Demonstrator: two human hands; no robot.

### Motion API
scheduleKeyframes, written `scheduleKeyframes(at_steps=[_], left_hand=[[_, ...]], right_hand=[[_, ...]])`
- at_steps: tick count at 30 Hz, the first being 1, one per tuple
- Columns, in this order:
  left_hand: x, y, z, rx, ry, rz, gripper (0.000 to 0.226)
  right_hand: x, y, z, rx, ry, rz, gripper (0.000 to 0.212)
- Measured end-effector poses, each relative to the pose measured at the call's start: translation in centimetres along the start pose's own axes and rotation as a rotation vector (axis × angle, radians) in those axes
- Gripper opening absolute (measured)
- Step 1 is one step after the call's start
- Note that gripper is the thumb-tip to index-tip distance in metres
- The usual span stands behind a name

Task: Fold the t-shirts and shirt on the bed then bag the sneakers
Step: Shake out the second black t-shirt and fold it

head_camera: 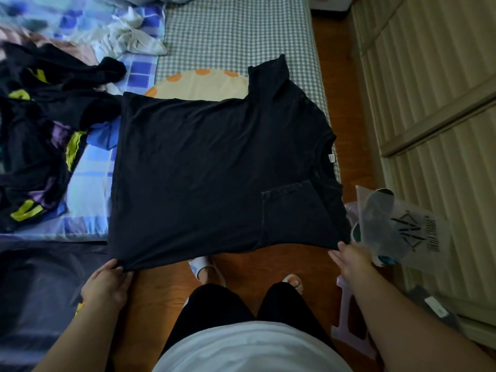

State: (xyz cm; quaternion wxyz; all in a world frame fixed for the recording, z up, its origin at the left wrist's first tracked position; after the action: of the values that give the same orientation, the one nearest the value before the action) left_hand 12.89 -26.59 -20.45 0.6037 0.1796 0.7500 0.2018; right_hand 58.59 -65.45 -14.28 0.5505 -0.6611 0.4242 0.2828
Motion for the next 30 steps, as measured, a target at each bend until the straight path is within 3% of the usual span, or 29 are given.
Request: scheduleKeyframes(at_steps=[4, 7, 10, 14, 19, 21, 23, 26, 30], left_hand=[[-3.1, 0.8, 1.9, 0.182, -0.063, 0.029, 0.017], [-3.5, 1.8, 2.4, 0.12, -0.045, 0.072, 0.027], [-4.4, 3.9, 3.7, 0.032, -0.061, 0.072, 0.027], [-5.5, 7.4, 5.1, -0.074, -0.047, 0.088, 0.015], [-6.0, 10.9, 6.4, -0.278, -0.063, 0.05, 0.022], [-6.2, 12.3, 7.3, -0.311, -0.075, 0.045, 0.018], [-5.7, 13.6, 8.3, -0.348, -0.089, 0.054, 0.032], [-5.7, 16.3, 11.2, -0.422, -0.165, 0.03, 0.053], [-4.0, 20.8, 15.6, -0.293, -0.177, 0.091, 0.048]], right_hand=[[0.2, -0.6, 0.9, -0.026, -0.025, 0.0, 0.046], [-0.5, -1.7, 1.5, -0.096, 0.027, -0.066, 0.041], [-1.7, -3.5, 1.6, -0.252, 0.1, -0.243, 0.036], [-4.4, -6.4, 2.8, -0.319, 0.007, -0.411, 0.023], [-6.1, -9.4, 4.4, -0.214, -0.165, -0.342, 0.014], [-6.5, -10.9, 5.5, -0.148, -0.225, -0.326, 0.024], [-6.8, -12.7, 7.0, -0.135, -0.265, -0.333, 0.027], [-7.1, -15.3, 9.6, -0.153, -0.256, -0.361, 0.019], [-5.7, -18.5, 14.4, -0.121, -0.197, -0.287, 0.016]])
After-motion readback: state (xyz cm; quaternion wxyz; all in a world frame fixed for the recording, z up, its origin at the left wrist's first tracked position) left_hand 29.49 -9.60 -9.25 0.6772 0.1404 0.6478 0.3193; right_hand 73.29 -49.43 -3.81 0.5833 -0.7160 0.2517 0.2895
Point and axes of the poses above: each hand's wrist, its own x-axis towards the middle knuckle, its own z-axis out of the palm, y = z × x, the point moved 5 cm from there along x, towards the middle knuckle, and after that the axes turned 4 degrees about x, right-handed, at the moved point
